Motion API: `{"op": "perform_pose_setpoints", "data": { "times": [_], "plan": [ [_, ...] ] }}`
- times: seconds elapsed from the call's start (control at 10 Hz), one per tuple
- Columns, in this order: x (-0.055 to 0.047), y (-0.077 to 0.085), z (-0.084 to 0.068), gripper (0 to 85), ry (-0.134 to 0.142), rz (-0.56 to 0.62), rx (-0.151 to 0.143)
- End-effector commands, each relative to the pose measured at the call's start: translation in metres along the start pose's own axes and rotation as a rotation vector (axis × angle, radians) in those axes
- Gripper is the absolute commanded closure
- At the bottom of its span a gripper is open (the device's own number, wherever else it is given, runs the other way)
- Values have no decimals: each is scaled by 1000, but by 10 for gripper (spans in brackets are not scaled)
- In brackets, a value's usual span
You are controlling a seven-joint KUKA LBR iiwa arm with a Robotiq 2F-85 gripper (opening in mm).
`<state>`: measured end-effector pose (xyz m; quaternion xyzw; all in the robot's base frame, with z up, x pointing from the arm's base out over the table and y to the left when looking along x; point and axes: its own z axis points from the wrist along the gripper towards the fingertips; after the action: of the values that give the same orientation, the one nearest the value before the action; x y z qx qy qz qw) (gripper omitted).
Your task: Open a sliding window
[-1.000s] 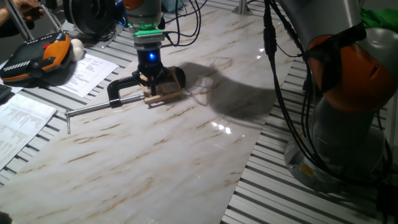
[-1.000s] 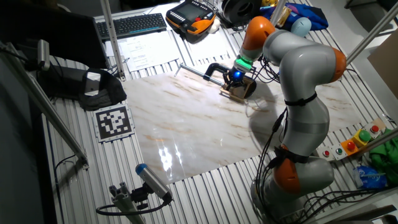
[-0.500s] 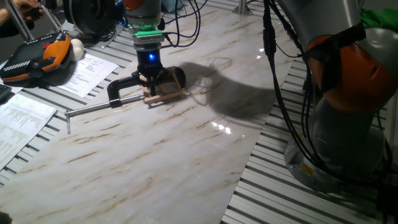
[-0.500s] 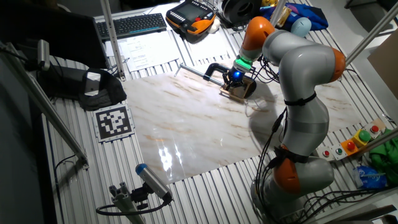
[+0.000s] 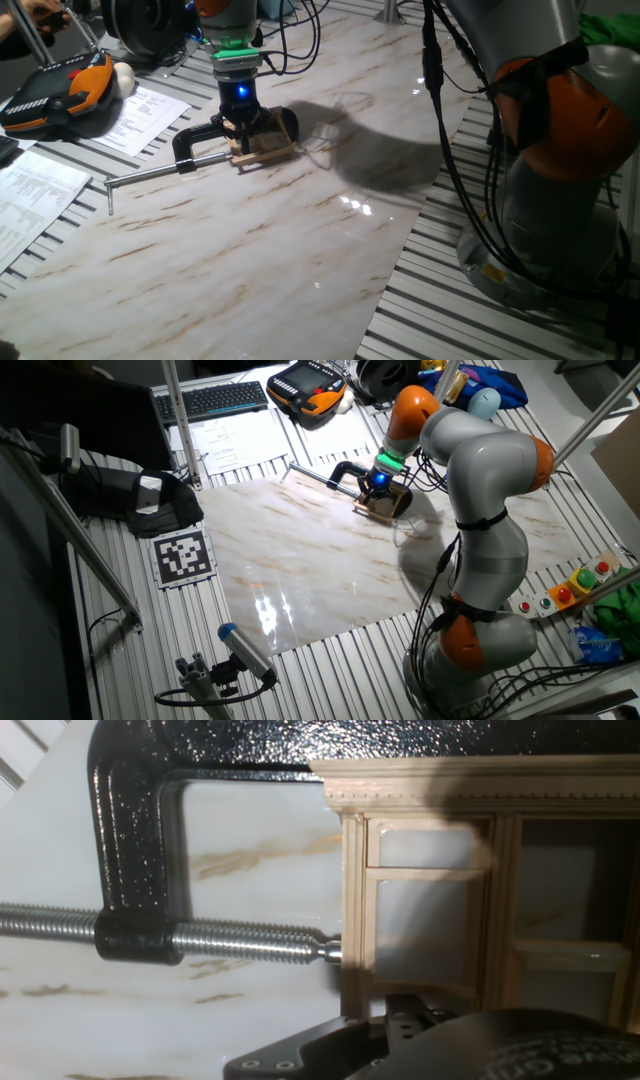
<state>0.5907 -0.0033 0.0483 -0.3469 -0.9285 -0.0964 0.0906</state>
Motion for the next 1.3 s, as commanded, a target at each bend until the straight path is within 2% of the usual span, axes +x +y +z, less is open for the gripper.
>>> {"op": "perform_pose_setpoints", "data": {
  "times": [0.0, 0.4, 1.2],
  "plan": [
    [0, 0, 1, 850, 0, 0, 0],
    [0, 0, 1, 850, -3, -3, 2],
    [-5, 1, 2, 850, -40, -20, 29]
  ]
}}
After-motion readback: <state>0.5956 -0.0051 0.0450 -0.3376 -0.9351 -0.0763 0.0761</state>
